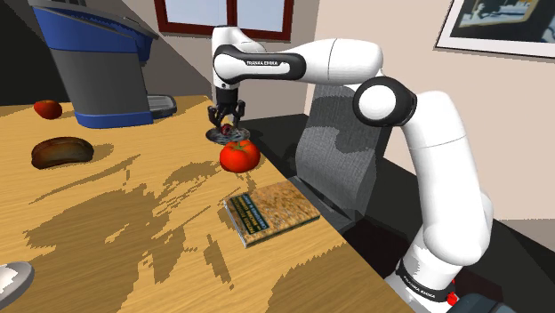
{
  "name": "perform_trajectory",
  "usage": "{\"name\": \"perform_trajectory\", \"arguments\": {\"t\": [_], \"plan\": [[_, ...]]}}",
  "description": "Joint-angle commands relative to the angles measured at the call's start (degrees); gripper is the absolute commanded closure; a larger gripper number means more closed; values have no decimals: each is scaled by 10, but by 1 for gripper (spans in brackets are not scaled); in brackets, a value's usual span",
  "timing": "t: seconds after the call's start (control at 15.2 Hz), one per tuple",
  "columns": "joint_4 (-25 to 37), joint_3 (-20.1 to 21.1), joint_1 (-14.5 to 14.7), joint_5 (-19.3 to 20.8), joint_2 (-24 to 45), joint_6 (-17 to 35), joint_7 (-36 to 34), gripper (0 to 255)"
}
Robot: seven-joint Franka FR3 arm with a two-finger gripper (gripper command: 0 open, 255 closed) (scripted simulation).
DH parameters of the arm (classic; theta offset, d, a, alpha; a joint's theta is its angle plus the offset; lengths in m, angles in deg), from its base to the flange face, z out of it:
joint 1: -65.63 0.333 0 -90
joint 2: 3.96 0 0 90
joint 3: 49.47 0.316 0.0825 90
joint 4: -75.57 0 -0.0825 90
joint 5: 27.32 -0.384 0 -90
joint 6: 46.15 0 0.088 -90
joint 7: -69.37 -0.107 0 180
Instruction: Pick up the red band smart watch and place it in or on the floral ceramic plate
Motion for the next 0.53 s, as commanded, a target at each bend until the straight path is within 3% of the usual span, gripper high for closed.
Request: {"name": "perform_trajectory", "arguments": {"t": [0.0, 0.26, 0.46], "plan": [[0, 0, 0, 0, 0, 0, 0, 0], [0, 0, 0, 0, 0, 0, 0, 0], [73, 0, 13, 1, 8, -63, 5, 0]]}}
